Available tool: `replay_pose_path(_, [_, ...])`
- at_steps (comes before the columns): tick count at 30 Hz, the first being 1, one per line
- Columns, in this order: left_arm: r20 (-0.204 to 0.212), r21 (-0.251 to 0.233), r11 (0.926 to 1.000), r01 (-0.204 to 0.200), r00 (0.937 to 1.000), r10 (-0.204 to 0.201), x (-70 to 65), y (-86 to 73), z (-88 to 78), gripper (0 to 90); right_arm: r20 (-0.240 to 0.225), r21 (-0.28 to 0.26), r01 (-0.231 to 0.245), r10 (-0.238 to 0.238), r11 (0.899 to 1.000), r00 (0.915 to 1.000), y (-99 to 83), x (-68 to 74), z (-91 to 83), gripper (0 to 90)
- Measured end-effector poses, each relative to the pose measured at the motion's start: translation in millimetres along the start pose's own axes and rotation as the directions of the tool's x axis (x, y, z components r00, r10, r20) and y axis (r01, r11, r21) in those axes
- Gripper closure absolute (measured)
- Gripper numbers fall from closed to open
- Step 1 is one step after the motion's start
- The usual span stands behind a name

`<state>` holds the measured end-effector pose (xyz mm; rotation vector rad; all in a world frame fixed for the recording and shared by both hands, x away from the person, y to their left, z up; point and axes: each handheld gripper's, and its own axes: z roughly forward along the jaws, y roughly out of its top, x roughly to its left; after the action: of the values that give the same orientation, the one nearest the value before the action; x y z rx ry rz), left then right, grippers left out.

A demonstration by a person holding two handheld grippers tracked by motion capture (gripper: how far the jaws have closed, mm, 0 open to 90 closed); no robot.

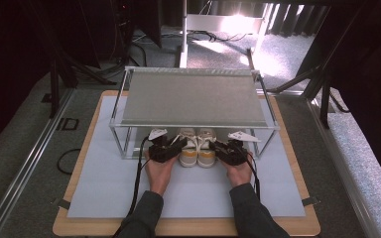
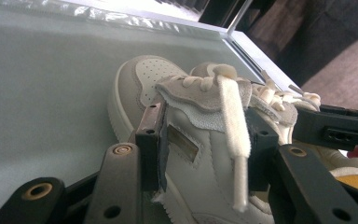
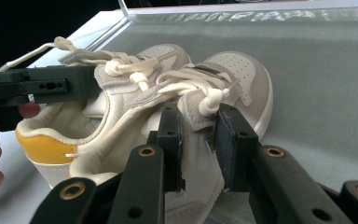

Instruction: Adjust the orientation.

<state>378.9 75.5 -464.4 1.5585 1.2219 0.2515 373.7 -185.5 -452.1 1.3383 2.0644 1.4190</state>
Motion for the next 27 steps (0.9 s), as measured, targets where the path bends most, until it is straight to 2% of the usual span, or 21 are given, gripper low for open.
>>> replay_pose_path(5, [-0.013,-0.004,1.0,-0.006,0.9999,0.006,2.0,2.6,2.9,59.3,0.006,0.006,-0.037,0.037,0.999,0.9993,1.5,-1.4,3.9,72.8])
replay_pose_path(6, [-0.011,-0.017,0.9998,0.009,0.9999,-0.01,1.9,2.9,4.9,59.3,0.01,0.006,-0.047,0.047,0.999,0.9989,2.1,-1.5,4.5,72.8])
replay_pose_path(7, [-0.014,-0.029,0.9994,0.021,0.9997,-0.022,2.0,2.7,6.7,59.4,0.007,0.001,-0.046,0.046,0.999,0.9989,2.9,-2.8,6.2,72.8])
replay_pose_path(8, [-0.024,-0.025,0.9996,0.011,0.9996,-0.012,3.3,2.4,7.5,59.3,0.007,-0.01,-0.03,0.03,0.999,0.9995,3.1,-4.7,7.7,72.8])
replay_pose_path(10, [-0.013,-0.025,0.9996,0.013,0.9998,-0.013,4.2,1.8,9.4,59.3,0.008,-0.009,-0.029,0.029,1.0,0.9995,2.6,-5.5,9.1,72.7])
replay_pose_path(12, [-0.029,-0.021,0.9996,0.02,0.9994,-0.021,6.0,0.9,10.9,59.3,-0.006,0.033,-0.11,0.11,0.993,0.9939,2.1,-2.0,8.0,72.4])
replay_pose_path(13, [-0.038,-0.016,0.9995,0.026,0.9989,-0.026,6.5,0.3,11.8,59.3,0.008,0.01,-0.071,0.071,0.997,0.9975,2.2,-5.4,9.8,72.2])
replay_pose_path(14, [-0.047,-0.012,0.9995,0.029,0.9985,-0.029,7.3,-0.3,12.9,59.3,0.007,0.006,-0.054,0.054,0.999,0.9985,2.8,-6.2,11.3,71.7])
replay_pose_path(16, [-0.038,-0.012,0.9992,0.039,0.9985,-0.039,10.6,-1.1,13.6,58.3,0.015,0.029,-0.074,0.074,0.997,0.9972,4.2,-5.0,11.6,70.8])
replay_pose_path(19, [-0.017,-0.013,0.9991,0.04,0.999,-0.04,9.9,-0.8,13.7,52.7,0.017,0.031,-0.072,0.071,0.997,0.9973,4.9,-6.5,11.5,69.1])
replay_pose_path(24, [-0.048,-0.016,0.999,0.041,0.9979,-0.042,9.6,-0.6,11.8,39.8,0.01,0.019,-0.072,0.072,0.997,0.9973,4.4,-9.2,10.5,62.2])
replay_pose_path(26, [-0.044,-0.021,0.9991,0.036,0.9983,-0.037,10.0,-0.6,8.9,37.7,0.009,0.012,-0.075,0.075,0.997,0.9972,4.3,-7.7,8.8,57.1])
replay_pose_path(27, [-0.036,-0.02,0.9994,0.028,0.9989,-0.028,10.2,-0.4,6.6,36.7,-0.007,0.024,-0.098,0.098,0.995,0.9952,4.3,-5.2,6.3,55.2])
